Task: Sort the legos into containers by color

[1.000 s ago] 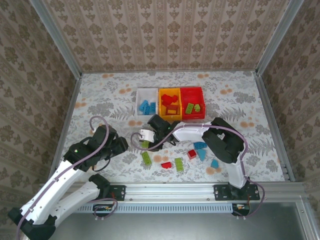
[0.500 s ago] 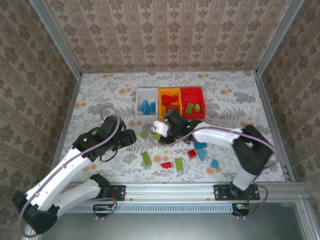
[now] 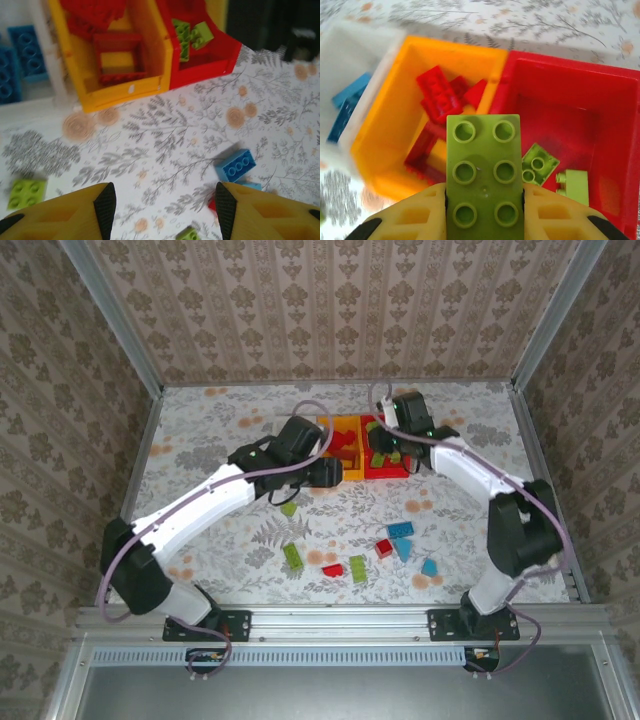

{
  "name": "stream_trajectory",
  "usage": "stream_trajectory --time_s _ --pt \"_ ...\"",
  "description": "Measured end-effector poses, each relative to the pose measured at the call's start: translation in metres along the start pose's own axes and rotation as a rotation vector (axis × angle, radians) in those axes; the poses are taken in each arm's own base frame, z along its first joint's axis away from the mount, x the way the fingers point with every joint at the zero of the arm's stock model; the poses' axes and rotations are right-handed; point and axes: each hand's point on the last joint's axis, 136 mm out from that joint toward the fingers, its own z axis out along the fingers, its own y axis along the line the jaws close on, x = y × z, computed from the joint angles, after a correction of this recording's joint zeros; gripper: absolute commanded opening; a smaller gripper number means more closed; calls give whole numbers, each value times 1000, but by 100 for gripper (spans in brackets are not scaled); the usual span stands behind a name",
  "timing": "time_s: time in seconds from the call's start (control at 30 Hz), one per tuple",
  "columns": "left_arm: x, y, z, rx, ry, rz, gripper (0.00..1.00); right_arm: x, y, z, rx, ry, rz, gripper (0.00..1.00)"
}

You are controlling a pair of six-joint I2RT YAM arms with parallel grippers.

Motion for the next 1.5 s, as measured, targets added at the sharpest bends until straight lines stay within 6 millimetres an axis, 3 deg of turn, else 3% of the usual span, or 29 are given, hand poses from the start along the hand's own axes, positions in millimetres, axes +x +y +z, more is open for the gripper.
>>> stream_trajectory --time_s 0.17,0.33,0.53,0.8,0.93,1.03,1.13,1.33,1.5 --pt "-18 -20 12 43 -8 60 58 -16 -28 26 60 69 188 17" --pt "-25 -31 16 69 -10 96 58 0 -44 46 98 169 320 20" --pt "-23 -32 16 74 -3 105 58 14 -40 65 85 246 404 25" --pt "-17 -35 17 92 23 138 60 11 -34 80 49 262 478 61" --pt "-4 -44 25 115 65 189 63 13 -34 79 47 263 481 67" --pt "15 -52 36 137 127 252 63 17 -34 64 55 258 476 66" --pt "37 -61 50 154 206 323 64 11 -34 33 73 209 455 65" --pt "70 -94 76 191 312 518 67 0 -38 -70 120 -7 389 71" --pt "92 -124 105 198 360 685 69 33 -52 -150 201 -140 396 78"
